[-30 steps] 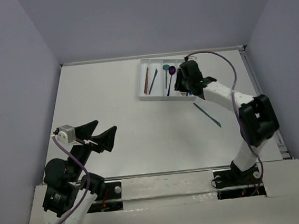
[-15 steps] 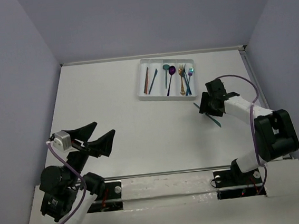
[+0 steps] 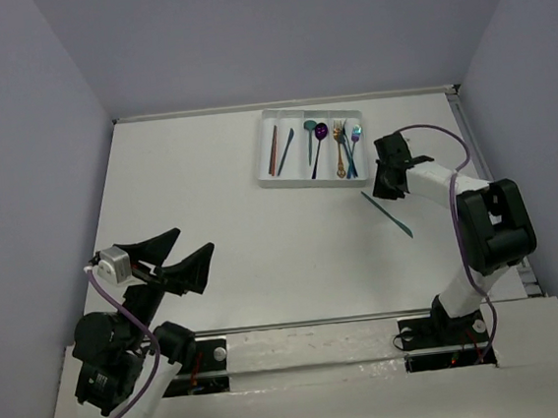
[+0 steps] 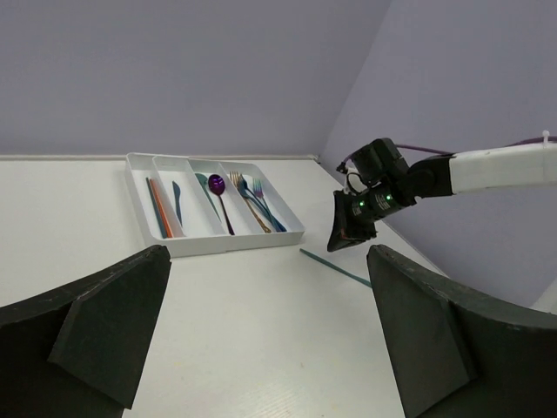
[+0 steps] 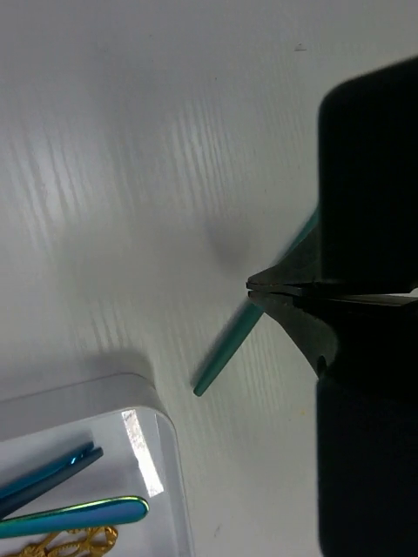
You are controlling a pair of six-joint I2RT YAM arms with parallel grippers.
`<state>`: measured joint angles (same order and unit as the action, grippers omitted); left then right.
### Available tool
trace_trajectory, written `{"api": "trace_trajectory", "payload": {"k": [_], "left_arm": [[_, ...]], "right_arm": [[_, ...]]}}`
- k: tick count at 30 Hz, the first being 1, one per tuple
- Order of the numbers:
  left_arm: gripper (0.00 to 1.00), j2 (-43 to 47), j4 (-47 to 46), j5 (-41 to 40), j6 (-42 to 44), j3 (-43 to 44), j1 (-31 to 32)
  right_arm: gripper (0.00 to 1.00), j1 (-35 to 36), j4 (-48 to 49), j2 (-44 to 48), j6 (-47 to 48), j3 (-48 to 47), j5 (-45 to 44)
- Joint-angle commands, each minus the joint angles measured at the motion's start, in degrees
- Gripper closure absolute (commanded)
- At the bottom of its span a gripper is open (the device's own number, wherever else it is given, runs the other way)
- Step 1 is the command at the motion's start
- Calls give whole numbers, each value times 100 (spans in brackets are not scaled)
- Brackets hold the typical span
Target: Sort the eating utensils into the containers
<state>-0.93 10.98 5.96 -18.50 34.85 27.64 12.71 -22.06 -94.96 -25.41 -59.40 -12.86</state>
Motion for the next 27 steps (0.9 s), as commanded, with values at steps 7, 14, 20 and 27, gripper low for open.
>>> {"api": "trace_trajectory", "payload": {"k": [7, 14, 20, 27], "left_arm": [[1, 31, -263, 64, 31, 48, 31], [1, 31, -255, 55, 22, 48, 31], [1, 31, -255, 63, 22, 48, 31], [1, 31, -255, 55, 22, 48, 31]], "right_arm": [[100, -41, 219, -559, -43, -266, 547], [100, 811, 264, -498, 220, 68, 812], [100, 1277, 0, -7, 10, 393, 715], [99, 1339, -429, 775, -201, 552, 408]]}}
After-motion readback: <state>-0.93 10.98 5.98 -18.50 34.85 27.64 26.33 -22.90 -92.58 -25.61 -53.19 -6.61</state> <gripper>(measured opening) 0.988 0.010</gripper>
